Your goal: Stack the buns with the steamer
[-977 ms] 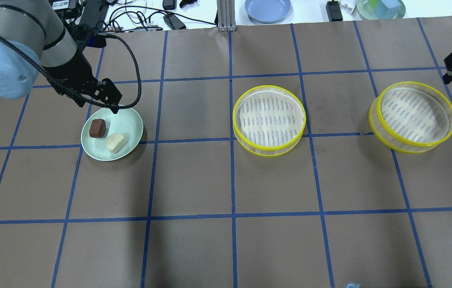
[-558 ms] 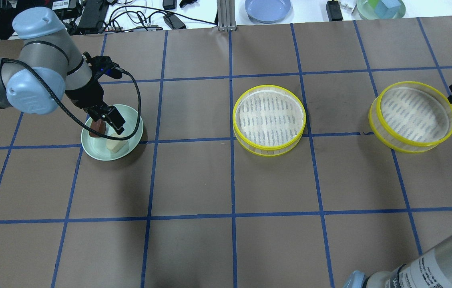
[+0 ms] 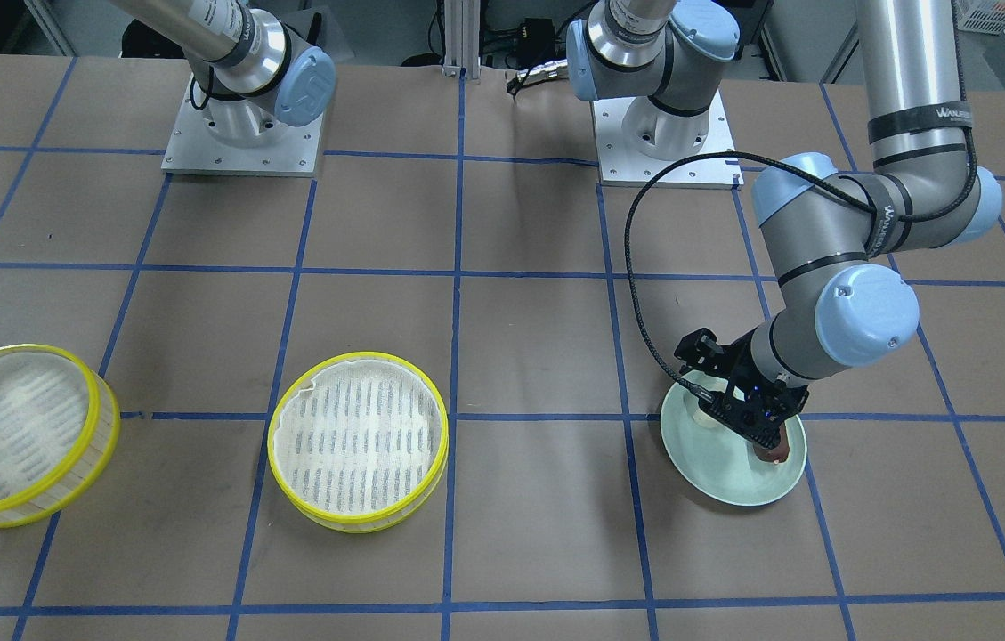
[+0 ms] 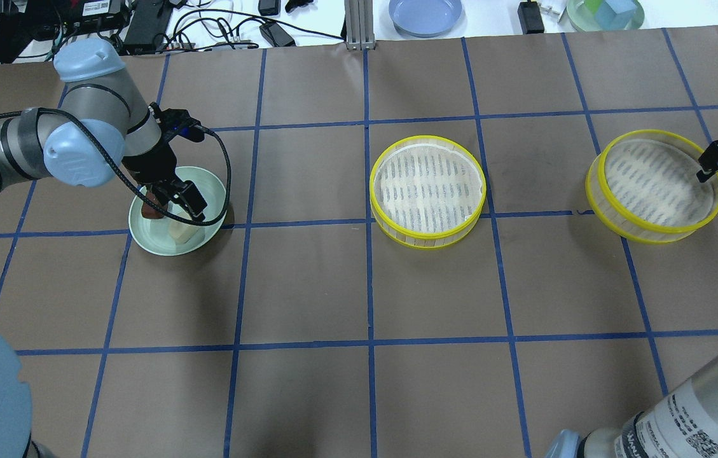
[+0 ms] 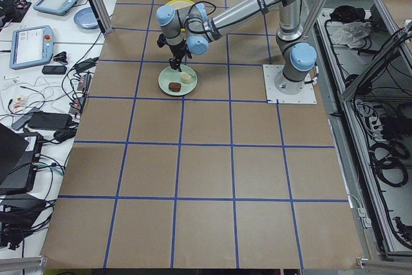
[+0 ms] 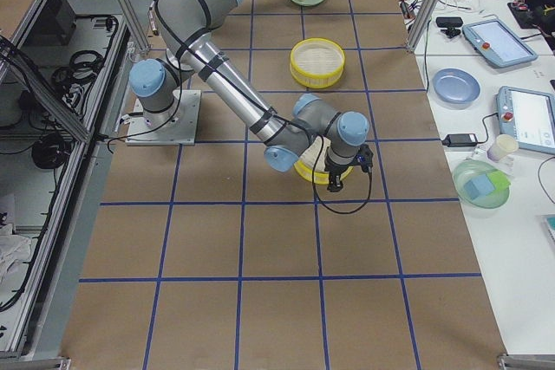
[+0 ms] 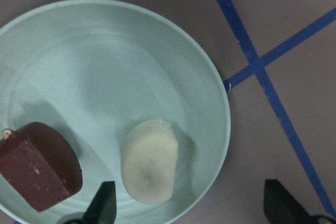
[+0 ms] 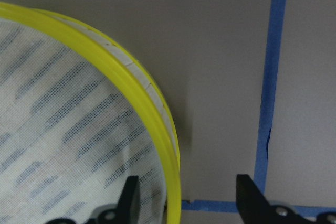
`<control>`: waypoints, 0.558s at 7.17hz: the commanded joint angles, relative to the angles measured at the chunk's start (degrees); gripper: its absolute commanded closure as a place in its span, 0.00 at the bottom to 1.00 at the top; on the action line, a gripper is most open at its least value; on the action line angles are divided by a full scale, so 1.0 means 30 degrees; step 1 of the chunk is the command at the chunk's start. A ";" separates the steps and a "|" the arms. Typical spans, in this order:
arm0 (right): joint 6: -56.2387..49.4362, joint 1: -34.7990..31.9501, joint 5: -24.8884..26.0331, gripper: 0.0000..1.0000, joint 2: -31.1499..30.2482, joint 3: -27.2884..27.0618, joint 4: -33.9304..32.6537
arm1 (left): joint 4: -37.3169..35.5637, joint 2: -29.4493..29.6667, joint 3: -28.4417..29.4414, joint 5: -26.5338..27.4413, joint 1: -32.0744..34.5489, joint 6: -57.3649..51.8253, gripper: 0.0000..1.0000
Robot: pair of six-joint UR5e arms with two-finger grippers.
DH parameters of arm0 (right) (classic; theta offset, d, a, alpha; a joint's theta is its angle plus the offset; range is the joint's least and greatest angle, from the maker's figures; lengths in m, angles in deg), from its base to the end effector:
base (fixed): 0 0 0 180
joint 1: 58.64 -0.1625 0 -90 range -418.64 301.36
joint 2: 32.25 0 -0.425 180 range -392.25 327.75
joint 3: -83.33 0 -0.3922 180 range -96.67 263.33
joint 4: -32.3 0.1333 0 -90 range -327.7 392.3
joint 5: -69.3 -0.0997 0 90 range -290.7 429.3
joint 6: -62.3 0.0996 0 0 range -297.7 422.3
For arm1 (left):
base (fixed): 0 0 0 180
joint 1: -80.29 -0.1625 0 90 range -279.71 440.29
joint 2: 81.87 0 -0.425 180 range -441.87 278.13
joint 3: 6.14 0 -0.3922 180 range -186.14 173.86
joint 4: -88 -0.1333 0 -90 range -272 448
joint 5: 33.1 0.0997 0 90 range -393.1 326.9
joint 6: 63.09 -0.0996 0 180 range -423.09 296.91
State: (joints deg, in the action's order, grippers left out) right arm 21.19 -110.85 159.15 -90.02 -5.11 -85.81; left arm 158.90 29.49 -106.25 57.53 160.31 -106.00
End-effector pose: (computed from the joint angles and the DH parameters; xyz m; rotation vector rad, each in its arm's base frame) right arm -0.2984 -0.6027 0.2180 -0.0900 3.1095 0.0511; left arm -0.0322 -0.5797 0.2349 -0.8635 -2.9152 -0.3025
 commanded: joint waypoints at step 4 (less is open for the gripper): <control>0.0196 0.0001 0.0108 1.00 -0.0283 -0.0022 0.0493 | -0.0280 0.2076 0.0087 0.0051 -0.0392 -0.1164 0.63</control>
State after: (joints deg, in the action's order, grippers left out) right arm 21.41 -110.85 159.29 -90.52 -5.20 -84.59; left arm 158.12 34.78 -106.18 57.55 159.21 -109.30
